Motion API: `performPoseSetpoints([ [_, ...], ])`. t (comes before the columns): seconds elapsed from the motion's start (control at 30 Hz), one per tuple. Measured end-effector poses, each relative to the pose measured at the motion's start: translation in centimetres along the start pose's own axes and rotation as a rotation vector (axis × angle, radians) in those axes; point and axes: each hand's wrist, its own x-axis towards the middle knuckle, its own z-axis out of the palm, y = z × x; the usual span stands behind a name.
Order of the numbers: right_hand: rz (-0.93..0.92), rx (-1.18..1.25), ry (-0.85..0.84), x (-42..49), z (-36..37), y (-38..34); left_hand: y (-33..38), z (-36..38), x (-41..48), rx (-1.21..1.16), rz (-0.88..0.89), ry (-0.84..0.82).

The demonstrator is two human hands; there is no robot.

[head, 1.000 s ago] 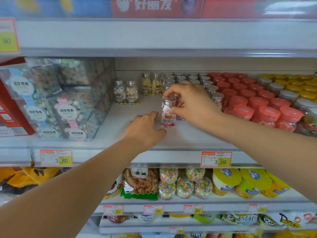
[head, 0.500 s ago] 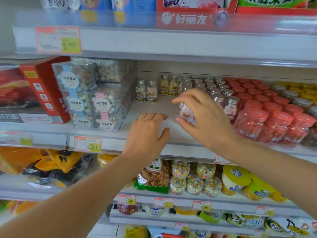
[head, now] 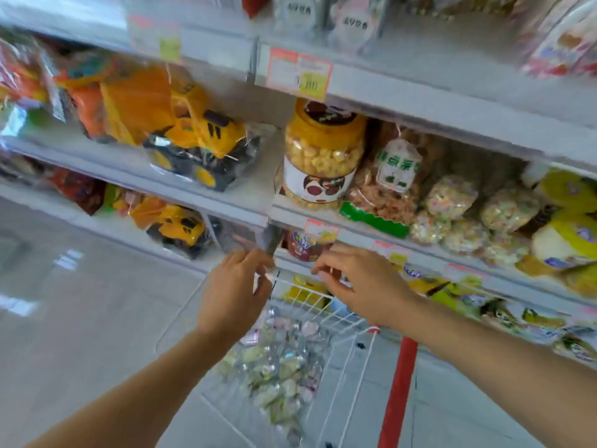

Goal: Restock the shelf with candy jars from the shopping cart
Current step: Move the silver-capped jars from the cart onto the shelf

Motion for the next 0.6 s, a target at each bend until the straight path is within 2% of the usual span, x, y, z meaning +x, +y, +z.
performPoseSetpoints([
  [0.1,0.105,0.008,-0.154,-0.4,7.3,1.2,-5.2,4.0,-3.4,0.058,-0.239,-0.338],
  [0.2,0.236,-0.042,-0.319,-0.7,13.8,2.4,-9.1,8.0,-6.1,0.113,-0.348,-0.581],
  [0.33,0.377,-0.115,-0.476,-0.8,20.7,4.1,-12.6,12.9,-7.7,0.100,-0.423,-0.667],
  [0.47,0.492,-0.061,-0.493,-0.1,26.7,6.0,-15.5,16.8,-7.6,0.068,-0.401,-0.703],
  [0.53,0.592,0.103,-0.428,0.8,29.4,6.6,-17.0,18.2,-7.0,0.082,-0.371,-0.710],
  [0.6,0.829,0.446,-0.283,2.2,32.0,7.2,-18.4,19.3,-6.2,0.107,-0.356,-0.718],
])
